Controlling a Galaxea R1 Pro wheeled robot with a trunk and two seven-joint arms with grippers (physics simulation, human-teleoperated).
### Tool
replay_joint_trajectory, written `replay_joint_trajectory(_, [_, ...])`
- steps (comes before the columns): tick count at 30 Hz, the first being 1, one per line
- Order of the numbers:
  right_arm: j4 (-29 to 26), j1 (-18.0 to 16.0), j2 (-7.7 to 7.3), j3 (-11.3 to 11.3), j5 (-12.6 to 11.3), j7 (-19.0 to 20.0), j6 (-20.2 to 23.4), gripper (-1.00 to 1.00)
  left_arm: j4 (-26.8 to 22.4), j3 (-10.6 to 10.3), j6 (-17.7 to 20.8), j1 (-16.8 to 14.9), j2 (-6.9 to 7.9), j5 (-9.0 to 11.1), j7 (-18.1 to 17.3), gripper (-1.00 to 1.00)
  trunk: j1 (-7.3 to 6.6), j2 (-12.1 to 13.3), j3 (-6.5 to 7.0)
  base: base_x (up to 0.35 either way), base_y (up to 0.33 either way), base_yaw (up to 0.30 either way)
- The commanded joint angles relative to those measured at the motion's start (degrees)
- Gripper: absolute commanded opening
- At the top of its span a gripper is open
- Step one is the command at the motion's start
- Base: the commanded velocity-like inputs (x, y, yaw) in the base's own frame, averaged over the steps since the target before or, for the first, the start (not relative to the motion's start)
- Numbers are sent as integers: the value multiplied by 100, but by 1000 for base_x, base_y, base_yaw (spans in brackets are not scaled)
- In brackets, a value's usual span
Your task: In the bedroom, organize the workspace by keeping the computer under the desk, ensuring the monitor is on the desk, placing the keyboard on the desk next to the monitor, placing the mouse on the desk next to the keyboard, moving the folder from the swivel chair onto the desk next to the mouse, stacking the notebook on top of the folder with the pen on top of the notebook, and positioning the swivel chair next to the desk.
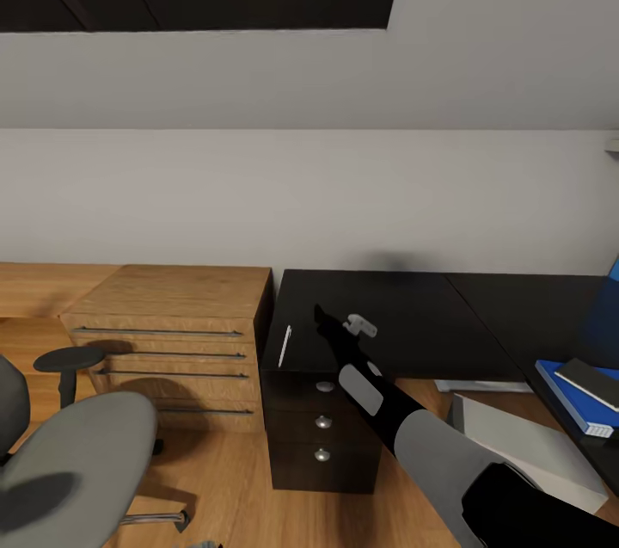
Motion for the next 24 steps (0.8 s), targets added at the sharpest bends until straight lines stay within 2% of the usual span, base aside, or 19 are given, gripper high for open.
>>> replay_joint_trajectory(1, [14, -9, 0, 41, -56, 2, -39, 100, -78, -28, -30, -1, 8, 59, 36, 100, -22, 38, 13, 0, 0, 0])
replay_joint_trajectory(7, [12, -9, 0, 28, -28, -47, -37, 100, -566, -42, 30, -1, 21, 48, 44, 100, -154, 279, 121, 0, 0, 0])
replay_joint_trajectory(9, [10, -9, 0, 35, -18, -63, -35, 100, -829, -43, 192, -1, 24, 47, 47, 100, -198, 359, 157, 0, 0, 0])
replay_joint_trajectory(18, [23, -9, 0, 2, 59, -97, -36, 100, -1654, 53, 1386, -1, 27, 58, 59, 100, -396, 720, 319, 0, 0, 0])
replay_joint_trajectory(19, [24, -9, 0, 1, 68, -148, -26, 100, -1847, 141, 1626, -1, 21, 63, 60, 100, -418, 760, 337, 0, 0, 0])
replay_joint_trajectory(22, [19, -16, 0, 12, 91, -395, 14, 100, -2171, 269, 1927, -1, -2, 72, 61, 100, -484, 880, 390, 0, 0, 0])
replay_joint_trajectory(24, [12, -25, 0, 21, 143, -701, 111, 100, -2369, 323, 2095, -1, -33, 74, 61, 100, -527, 961, 426, 0, 0, 0])
